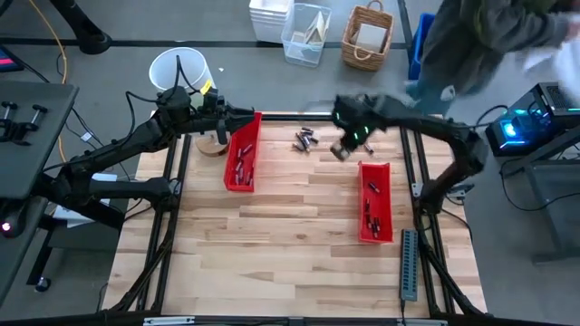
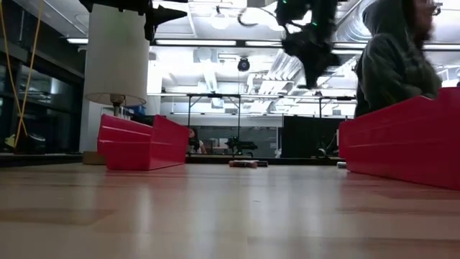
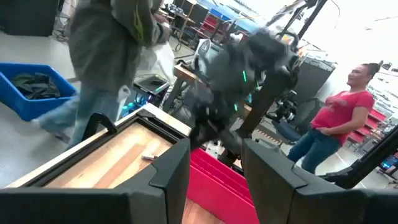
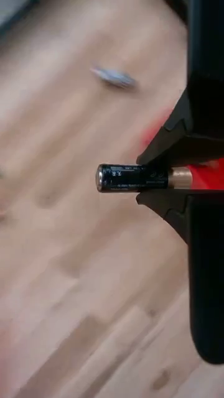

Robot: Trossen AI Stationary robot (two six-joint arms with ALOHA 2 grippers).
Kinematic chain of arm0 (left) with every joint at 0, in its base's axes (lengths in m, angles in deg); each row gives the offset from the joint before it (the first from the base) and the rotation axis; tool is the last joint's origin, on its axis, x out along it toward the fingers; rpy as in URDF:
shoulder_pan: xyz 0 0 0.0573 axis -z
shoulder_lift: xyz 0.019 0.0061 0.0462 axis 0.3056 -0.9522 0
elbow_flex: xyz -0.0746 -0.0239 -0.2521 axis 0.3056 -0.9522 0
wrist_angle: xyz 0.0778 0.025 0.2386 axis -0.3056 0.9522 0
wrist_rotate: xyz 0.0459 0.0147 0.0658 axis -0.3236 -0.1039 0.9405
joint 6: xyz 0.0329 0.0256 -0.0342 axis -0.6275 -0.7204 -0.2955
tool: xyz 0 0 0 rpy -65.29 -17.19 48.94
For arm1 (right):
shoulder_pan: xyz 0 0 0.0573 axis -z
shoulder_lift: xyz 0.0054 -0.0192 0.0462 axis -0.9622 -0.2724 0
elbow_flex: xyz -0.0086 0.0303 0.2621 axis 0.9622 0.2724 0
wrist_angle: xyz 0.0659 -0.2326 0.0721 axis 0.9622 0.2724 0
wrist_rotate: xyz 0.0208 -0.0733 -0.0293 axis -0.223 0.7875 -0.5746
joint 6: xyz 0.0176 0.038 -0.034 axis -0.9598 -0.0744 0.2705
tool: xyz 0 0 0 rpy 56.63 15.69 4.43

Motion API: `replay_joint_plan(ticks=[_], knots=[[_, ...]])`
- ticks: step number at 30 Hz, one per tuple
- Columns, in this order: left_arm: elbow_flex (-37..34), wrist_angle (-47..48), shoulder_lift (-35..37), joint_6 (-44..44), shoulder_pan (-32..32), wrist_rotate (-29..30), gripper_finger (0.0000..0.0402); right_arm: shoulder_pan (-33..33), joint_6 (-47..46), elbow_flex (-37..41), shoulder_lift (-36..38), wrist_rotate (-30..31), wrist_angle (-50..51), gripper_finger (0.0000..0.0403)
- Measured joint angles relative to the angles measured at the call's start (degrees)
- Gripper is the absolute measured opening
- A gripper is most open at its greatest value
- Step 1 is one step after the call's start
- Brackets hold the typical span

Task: Sort batteries
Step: Put the black battery into the bottom red bin

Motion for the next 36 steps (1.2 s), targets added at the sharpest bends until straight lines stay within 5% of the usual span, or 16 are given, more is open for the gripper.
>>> replay_joint_plan(ticks=[7,11,15,20,26,31,36], knots=[[0.0,0.05,0.0,-0.12,0.0,-0.64,0.0135,-13.61,-29.87,24.47,16.62,-1.48,-0.75,0.0032],[0.0,0.04,0.0,-3.12,0.0,-0.62,0.0135,-19.48,-44.75,30.48,21.97,-1.07,-3.54,0.0032],[0.0,0.04,0.0,-4.03,0.0,-0.62,0.0135,-20.79,-49.16,34.56,21.58,-0.53,-5.75,0.0059],[0.0,0.08,0.0,-2.94,-0.02,-0.62,0.0135,-19.47,-44.99,34.07,20.61,-3.23,-2.9,0.0141],[0.0,0.09,0.0,-2.01,-0.02,-0.57,0.0135,-15.45,-36.37,22.66,20.78,0.44,0.23,0.0199],[0.0,0.08,0.0,-1.12,-0.02,-0.25,0.0135,-8.04,-25.74,15.34,17.73,4.26,-15.87,0.0205],[0.0,0.15,0.0,0.38,-0.01,-0.23,0.0135,0.02,-8.24,11.37,4.05,1.83,-30.16,0.0206]])
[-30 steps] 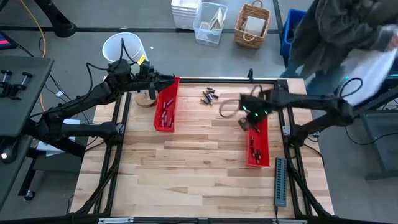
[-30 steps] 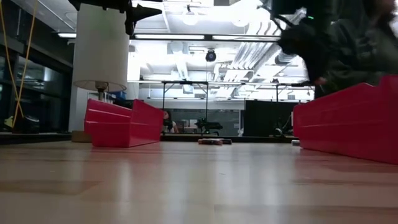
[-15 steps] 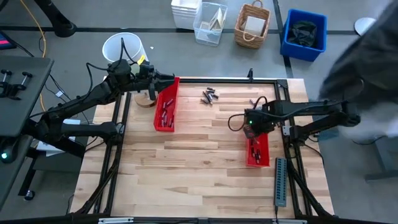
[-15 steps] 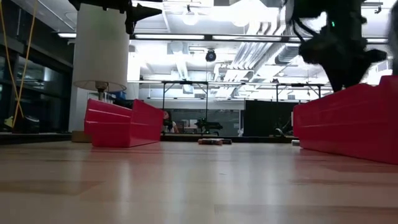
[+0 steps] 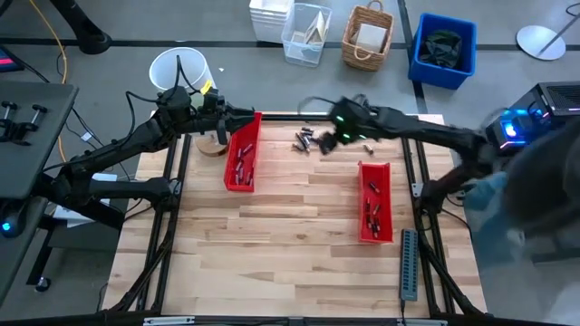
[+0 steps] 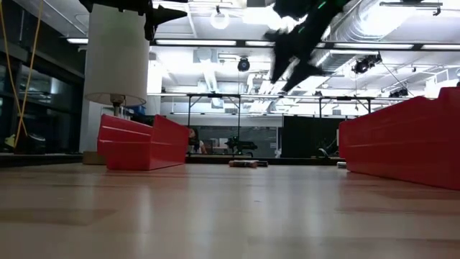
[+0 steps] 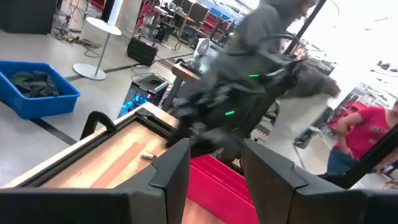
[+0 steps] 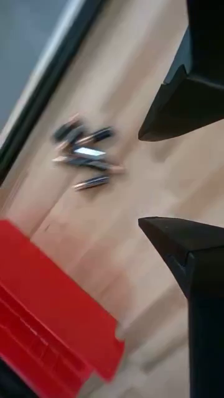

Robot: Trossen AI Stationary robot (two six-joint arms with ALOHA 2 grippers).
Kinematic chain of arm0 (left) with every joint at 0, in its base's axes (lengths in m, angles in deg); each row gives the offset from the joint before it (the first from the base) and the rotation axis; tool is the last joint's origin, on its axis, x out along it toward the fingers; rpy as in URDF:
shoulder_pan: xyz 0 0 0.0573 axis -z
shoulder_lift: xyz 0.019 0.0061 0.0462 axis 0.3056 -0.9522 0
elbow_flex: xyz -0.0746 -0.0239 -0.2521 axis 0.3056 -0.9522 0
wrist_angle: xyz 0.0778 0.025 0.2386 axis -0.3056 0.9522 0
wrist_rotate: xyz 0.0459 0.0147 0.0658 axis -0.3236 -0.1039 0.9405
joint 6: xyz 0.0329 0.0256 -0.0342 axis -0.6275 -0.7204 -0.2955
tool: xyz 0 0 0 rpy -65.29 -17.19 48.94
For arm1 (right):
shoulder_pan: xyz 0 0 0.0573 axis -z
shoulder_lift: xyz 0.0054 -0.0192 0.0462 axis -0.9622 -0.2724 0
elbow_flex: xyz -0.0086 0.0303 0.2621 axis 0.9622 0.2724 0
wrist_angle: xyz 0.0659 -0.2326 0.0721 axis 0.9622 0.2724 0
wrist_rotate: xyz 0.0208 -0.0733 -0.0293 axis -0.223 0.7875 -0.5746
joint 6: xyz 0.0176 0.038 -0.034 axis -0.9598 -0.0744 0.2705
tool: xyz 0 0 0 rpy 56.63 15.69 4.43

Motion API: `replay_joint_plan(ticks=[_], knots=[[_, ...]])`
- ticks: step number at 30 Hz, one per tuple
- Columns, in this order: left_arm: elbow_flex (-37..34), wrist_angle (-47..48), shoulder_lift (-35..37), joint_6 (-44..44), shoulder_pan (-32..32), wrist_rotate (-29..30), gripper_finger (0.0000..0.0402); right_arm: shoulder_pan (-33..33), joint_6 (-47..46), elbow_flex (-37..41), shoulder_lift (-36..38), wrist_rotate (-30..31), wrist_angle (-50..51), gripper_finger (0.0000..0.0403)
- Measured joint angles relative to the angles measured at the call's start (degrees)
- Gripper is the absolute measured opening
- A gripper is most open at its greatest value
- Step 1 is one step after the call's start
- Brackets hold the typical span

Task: Sort batteries
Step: Put the black battery into the bottom red bin

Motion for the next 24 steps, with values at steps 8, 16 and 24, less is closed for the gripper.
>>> replay_joint_plan(ticks=[8,16,24], knots=[[0.0,0.02,0.0,0.3,-0.01,0.01,0.0135,10.65,18.41,-16.56,-27.7,-4.83,1.85,0.0206],[0.0,0.02,0.0,1.19,-0.01,0.06,0.0135,12.36,29.38,-28.83,-40.93,-5.96,9.52,0.0204],[0.0,0.02,-0.15,-0.23,0.01,0.66,0.0135,12.13,32.05,-30.28,-41.77,-5.32,12.38,0.0179]])
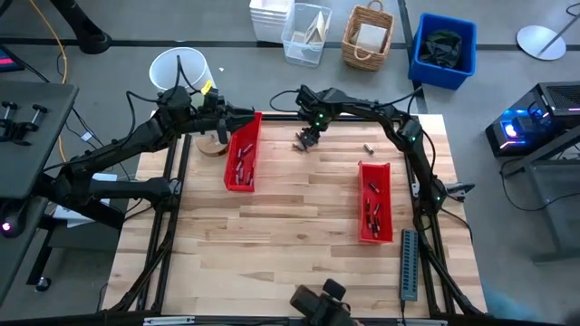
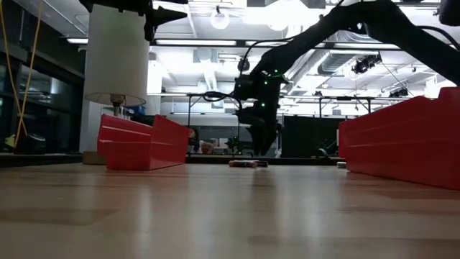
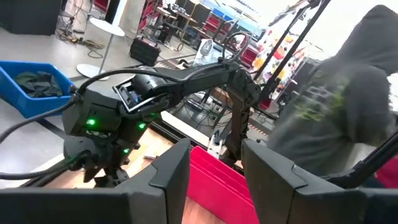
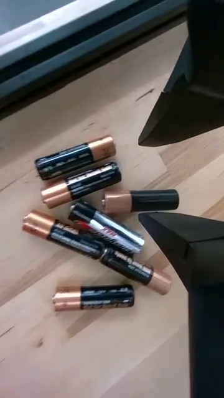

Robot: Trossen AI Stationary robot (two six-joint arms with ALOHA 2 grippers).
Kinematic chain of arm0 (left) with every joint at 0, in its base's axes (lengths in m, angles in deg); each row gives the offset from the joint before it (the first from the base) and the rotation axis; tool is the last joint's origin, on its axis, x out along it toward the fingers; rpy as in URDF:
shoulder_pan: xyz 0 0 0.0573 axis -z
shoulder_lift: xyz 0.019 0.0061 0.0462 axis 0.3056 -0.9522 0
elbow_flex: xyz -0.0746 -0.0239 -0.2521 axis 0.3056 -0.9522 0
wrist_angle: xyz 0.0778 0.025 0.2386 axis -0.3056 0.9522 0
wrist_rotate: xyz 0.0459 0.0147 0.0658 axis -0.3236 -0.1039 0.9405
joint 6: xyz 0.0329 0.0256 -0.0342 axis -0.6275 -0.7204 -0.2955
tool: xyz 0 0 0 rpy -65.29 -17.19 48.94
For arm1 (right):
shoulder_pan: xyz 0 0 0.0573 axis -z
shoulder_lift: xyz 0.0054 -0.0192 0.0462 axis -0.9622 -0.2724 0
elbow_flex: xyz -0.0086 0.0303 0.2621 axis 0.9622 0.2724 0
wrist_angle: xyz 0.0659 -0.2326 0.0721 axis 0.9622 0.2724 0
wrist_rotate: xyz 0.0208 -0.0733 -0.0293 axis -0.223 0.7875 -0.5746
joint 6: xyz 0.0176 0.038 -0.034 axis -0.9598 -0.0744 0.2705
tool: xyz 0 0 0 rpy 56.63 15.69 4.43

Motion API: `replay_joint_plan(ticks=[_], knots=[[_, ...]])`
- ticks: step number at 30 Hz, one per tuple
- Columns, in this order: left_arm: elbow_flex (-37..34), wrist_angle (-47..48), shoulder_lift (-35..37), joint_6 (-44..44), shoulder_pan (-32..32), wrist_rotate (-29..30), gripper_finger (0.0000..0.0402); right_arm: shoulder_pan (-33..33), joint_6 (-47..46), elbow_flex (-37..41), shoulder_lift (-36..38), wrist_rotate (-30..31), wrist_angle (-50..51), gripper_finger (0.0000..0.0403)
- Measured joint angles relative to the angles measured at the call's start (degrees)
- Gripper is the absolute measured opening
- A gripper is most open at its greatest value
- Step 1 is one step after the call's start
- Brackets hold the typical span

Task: Sort batteries
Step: Put the black battery into the bottom red bin

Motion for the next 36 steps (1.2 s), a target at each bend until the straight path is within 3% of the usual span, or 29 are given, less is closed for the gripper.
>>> replay_joint_plan(ticks=[9,20,24,27,31,36], knots=[[0.0,0.04,-0.02,-0.19,0.0,-0.02,0.0135,-0.52,0.97,0.04,-0.35,0.07,-0.34,0.0158],[0.0,0.29,-0.02,-0.23,0.0,-0.08,0.0135,-0.83,-2.03,-0.26,-5.82,-0.12,2.02,0.0155],[0.0,1.27,-0.02,-0.26,-0.02,-0.09,0.0135,-1.47,-0.63,-0.22,-5.89,3.36,2.95,0.011],[0.0,1.97,-0.02,-0.24,0.0,-0.11,0.0135,-1.49,-0.45,-0.12,-4.5,3.46,4.69,0.0035],[0.0,2.78,-0.02,-0.04,-0.02,-0.46,0.0135,-1.34,-1.5,0.7,-0.47,3.34,11.31,0.0034],[0.0,3.1,-0.02,0.18,0.0,-0.74,0.0135,-1.52,-4.45,0.17,9.96,4.28,14.18,0.0034]])
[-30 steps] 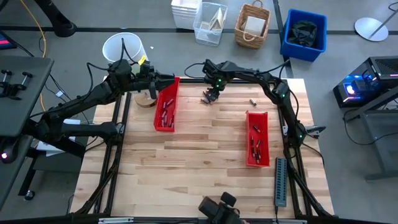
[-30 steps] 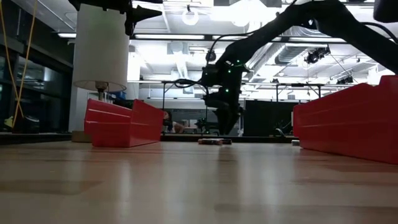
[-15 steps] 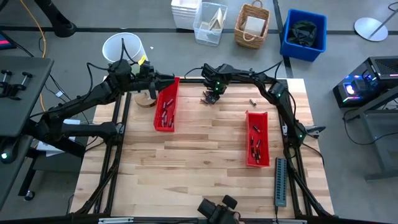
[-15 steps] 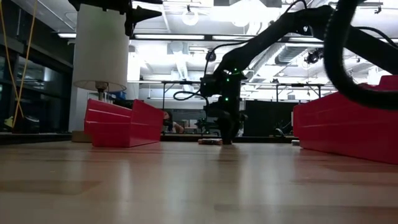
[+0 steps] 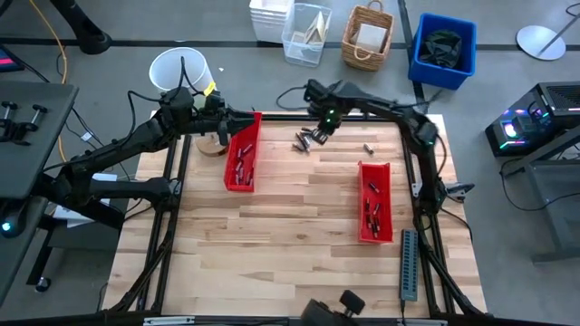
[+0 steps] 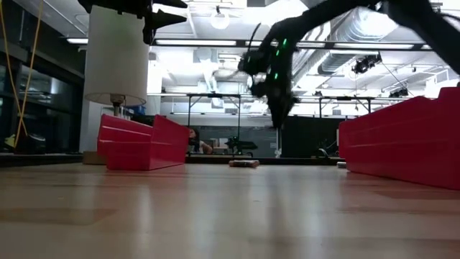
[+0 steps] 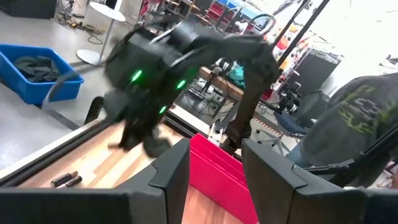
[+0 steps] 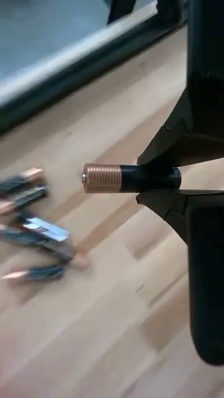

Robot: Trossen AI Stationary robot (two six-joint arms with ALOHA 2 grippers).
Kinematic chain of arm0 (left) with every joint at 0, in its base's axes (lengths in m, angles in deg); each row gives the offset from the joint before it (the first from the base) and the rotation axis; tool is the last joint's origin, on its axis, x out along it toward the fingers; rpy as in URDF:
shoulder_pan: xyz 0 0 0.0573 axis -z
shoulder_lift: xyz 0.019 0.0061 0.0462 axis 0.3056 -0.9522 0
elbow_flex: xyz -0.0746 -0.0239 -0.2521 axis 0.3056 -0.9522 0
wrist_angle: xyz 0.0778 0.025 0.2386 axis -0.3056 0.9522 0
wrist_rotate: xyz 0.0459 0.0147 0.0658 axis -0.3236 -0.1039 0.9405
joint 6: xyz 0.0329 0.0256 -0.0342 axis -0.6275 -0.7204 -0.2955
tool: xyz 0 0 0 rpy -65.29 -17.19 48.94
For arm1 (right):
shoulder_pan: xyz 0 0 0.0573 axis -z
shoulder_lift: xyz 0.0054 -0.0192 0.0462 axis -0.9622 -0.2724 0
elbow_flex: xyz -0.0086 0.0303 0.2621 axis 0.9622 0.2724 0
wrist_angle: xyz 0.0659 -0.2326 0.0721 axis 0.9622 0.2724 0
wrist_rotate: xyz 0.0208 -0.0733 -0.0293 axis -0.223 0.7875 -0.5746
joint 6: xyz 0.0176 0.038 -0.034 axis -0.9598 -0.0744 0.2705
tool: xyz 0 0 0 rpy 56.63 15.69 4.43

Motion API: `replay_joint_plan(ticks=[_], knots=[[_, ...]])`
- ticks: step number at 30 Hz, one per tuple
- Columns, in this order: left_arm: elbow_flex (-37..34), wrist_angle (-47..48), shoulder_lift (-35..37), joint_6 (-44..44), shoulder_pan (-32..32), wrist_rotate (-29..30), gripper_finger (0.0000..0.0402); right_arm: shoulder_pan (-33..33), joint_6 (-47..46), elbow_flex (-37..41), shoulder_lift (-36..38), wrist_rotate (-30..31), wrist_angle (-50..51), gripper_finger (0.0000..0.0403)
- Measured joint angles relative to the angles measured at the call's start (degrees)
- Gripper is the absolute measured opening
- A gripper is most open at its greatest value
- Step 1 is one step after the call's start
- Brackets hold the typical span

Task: Sort batteries
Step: Put the black battery into the bottom red bin

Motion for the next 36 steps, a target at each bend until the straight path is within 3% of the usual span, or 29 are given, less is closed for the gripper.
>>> replay_joint_plan(ticks=[6,10,13,18,22,26,29,31,36], knots=[[0.0,0.12,0.0,-0.88,-0.02,-0.43,0.0135,-2.88,-7.33,-0.04,11.91,-2.3,3.61,0.0034],[0.0,0.28,0.0,-1.86,-0.02,-3.19,0.0135,-7.08,-13.72,2.83,18.52,0.53,7.06,0.0034],[0.0,0.26,0.0,-2.75,0.0,-3.35,0.0135,-10.54,-21.14,9.97,25.28,1.97,7.13,0.0034],[0.0,0.22,0.0,-4.97,-0.02,-3.32,0.0135,-17.18,-38.79,29.05,36.79,2.39,5.61,0.0034],[0.0,0.12,0.0,-6.63,-0.01,-3.3,0.0135,-24.02,-54.83,41.13,45.79,-1.0,2.74,0.0034],[0.0,0.0,0.0,-6.94,-0.02,-3.28,0.0135,-30.09,-68.25,47.53,49.76,-2.13,0.97,0.0034],[0.0,-0.02,0.0,-6.93,-0.02,-3.26,0.0135,-31.84,-71.91,50.52,49.44,-2.48,0.45,0.0034],[0.0,-0.02,0.0,-6.93,-0.02,-3.24,0.0135,-32.08,-72.79,51.85,49.21,-2.91,0.84,0.0049],[0.0,-0.02,0.0,-6.88,-0.01,-3.23,0.0135,-31.87,-69.36,50.42,49.19,-3.55,1.6,0.0148]])
